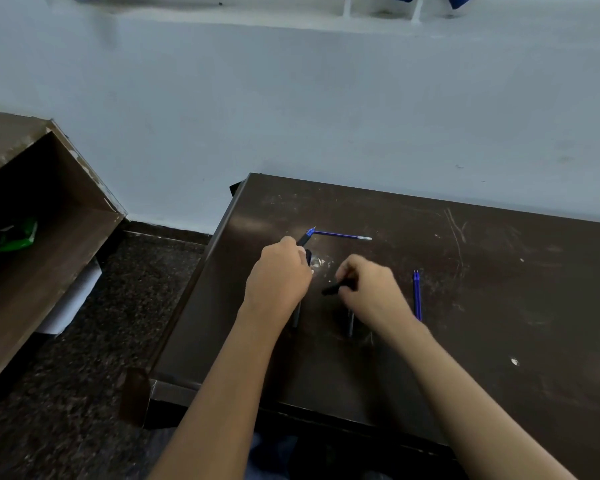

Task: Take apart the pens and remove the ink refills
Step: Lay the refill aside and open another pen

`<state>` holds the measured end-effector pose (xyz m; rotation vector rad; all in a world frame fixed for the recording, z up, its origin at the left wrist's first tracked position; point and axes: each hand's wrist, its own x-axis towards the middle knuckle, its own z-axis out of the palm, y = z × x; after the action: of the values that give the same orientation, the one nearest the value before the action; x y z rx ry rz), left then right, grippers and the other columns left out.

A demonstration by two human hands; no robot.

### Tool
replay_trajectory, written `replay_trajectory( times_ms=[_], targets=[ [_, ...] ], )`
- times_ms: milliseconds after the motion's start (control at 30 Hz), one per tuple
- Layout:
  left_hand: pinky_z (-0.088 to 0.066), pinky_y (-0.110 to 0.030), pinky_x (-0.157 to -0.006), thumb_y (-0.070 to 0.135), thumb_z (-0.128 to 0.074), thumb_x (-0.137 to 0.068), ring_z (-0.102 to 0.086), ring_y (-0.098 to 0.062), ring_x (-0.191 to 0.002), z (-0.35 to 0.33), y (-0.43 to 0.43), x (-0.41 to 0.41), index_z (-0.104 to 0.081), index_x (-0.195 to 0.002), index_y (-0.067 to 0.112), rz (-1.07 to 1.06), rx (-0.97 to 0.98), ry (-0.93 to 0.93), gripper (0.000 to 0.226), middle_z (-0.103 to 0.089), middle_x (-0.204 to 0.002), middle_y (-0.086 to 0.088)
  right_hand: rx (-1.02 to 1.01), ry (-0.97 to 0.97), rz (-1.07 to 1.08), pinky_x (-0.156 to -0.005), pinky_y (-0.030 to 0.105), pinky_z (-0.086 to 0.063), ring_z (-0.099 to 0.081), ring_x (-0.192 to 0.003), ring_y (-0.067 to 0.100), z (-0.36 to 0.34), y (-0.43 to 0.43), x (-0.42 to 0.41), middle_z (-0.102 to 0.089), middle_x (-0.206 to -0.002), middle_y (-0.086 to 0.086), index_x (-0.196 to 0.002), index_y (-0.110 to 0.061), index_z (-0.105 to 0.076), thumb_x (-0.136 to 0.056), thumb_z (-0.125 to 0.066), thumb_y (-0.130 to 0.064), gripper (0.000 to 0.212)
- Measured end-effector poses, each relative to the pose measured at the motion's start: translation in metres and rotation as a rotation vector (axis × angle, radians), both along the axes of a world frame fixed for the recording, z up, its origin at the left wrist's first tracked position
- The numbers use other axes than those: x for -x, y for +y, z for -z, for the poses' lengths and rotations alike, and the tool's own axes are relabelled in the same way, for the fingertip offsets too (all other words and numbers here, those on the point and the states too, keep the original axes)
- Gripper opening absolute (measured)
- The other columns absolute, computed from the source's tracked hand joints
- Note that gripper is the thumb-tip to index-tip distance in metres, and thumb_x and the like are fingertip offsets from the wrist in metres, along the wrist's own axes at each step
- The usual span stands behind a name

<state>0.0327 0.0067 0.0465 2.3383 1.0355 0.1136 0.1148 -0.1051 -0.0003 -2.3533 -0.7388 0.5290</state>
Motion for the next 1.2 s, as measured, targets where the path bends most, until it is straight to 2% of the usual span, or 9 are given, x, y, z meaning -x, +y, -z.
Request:
replay_trajectory(
  times_ms=[100, 233, 500, 600, 700, 800, 967, 1100, 1200],
  targets=[
    [-0.032, -0.024, -0.051, 0.022, -0.034, -0.099, -0.042, -0.01, -0.058, 0.002, 0.001, 0.001, -0.046, -0.086, 0.012, 0.004, 0.012, -0.041, 0.02, -0.046, -0.074, 0.001, 0.148, -0.007, -0.114, -0.082, 0.042, -0.056, -0.063, -0.096, 0.026, 0.008, 0.005, 0.013, -0.063, -0.106, 0.006, -0.097, -0.021, -0.059, -0.084, -0.058, -0.009, 0.017],
    [-0.033, -0.027, -0.055, 0.025, -0.036, -0.099, -0.043, -0.012, -0.06, 0.004, 0.001, 0.002, -0.047, -0.085, 0.013, 0.009, 0.032, -0.069, 0.021, -0.045, -0.068, 0.005, 0.238, -0.083, -0.244, -0.083, 0.04, -0.055, -0.061, -0.099, 0.026, 0.01, 0.008, 0.021, -0.06, -0.11, 0.007, -0.107, -0.015, -0.056, -0.089, -0.056, -0.009, 0.019],
    [-0.039, -0.026, -0.071, 0.017, -0.034, -0.101, -0.05, -0.013, -0.082, -0.004, -0.002, -0.001, -0.057, -0.117, 0.005, 0.022, 0.067, 0.026, 0.031, -0.061, -0.111, -0.01, 0.285, -0.176, -0.296, -0.088, 0.04, -0.052, -0.054, -0.107, 0.024, 0.02, 0.005, 0.021, -0.063, -0.109, 0.007, -0.107, -0.013, -0.059, -0.087, -0.061, -0.017, 0.02],
    [-0.037, -0.021, -0.06, 0.02, -0.037, -0.1, -0.048, -0.01, -0.067, -0.002, -0.002, 0.0, -0.059, -0.101, 0.007, 0.039, 0.052, 0.006, 0.025, -0.058, -0.092, -0.002, 0.116, -0.033, -0.097, -0.085, 0.038, -0.055, -0.063, -0.095, 0.02, 0.013, 0.009, 0.014, -0.067, -0.101, 0.005, -0.1, -0.014, -0.065, -0.089, -0.059, -0.02, 0.013],
    [-0.027, -0.019, -0.047, 0.023, -0.042, -0.098, -0.041, -0.009, -0.054, -0.003, -0.006, -0.002, -0.055, -0.083, 0.011, 0.047, 0.062, 0.01, 0.023, -0.046, -0.068, 0.005, -0.195, 0.274, 0.206, -0.084, 0.037, -0.055, -0.066, -0.084, 0.017, -0.006, 0.012, 0.0, -0.073, -0.091, 0.007, -0.091, -0.011, -0.071, -0.092, -0.057, -0.031, 0.024],
    [-0.031, -0.017, -0.05, 0.026, -0.048, -0.095, -0.052, -0.008, -0.062, -0.002, -0.006, -0.004, -0.059, -0.081, 0.014, 0.121, 0.097, 0.016, 0.021, -0.059, -0.074, 0.001, -0.425, 0.588, 0.342, -0.067, 0.029, -0.051, -0.059, -0.066, 0.011, -0.021, 0.011, -0.004, -0.07, -0.075, 0.006, -0.09, -0.006, -0.072, -0.088, -0.063, -0.039, 0.034],
    [-0.051, -0.03, -0.064, 0.026, -0.061, -0.088, -0.065, -0.018, -0.071, -0.001, -0.01, -0.002, -0.045, -0.059, 0.026, 0.211, 0.158, -0.038, 0.033, -0.059, -0.068, 0.001, -0.457, 0.717, 0.452, -0.053, 0.022, -0.042, -0.049, -0.053, 0.009, -0.024, 0.01, 0.001, -0.06, -0.059, 0.001, -0.081, -0.006, -0.066, -0.082, -0.071, -0.036, 0.03],
    [-0.037, -0.021, -0.053, 0.028, -0.067, -0.085, -0.05, -0.009, -0.055, -0.003, -0.012, -0.004, -0.038, -0.054, 0.027, 0.238, 0.14, -0.016, 0.043, -0.044, -0.057, 0.006, -0.484, 0.786, 0.494, -0.049, 0.022, -0.039, -0.045, -0.048, 0.01, -0.026, 0.011, 0.003, -0.056, -0.054, 0.005, -0.086, -0.001, -0.066, -0.081, -0.073, -0.031, 0.031],
    [-0.046, -0.025, -0.057, 0.034, -0.063, -0.087, -0.063, -0.019, -0.066, -0.002, -0.014, -0.004, -0.049, -0.059, 0.02, 0.242, 0.172, -0.026, 0.034, -0.063, -0.067, -0.004, -0.548, 0.835, 0.532, -0.046, 0.019, -0.04, -0.046, -0.043, 0.008, -0.03, 0.011, 0.002, -0.057, -0.048, 0.003, -0.071, -0.003, -0.062, -0.081, -0.074, -0.021, 0.024]
  ],
)
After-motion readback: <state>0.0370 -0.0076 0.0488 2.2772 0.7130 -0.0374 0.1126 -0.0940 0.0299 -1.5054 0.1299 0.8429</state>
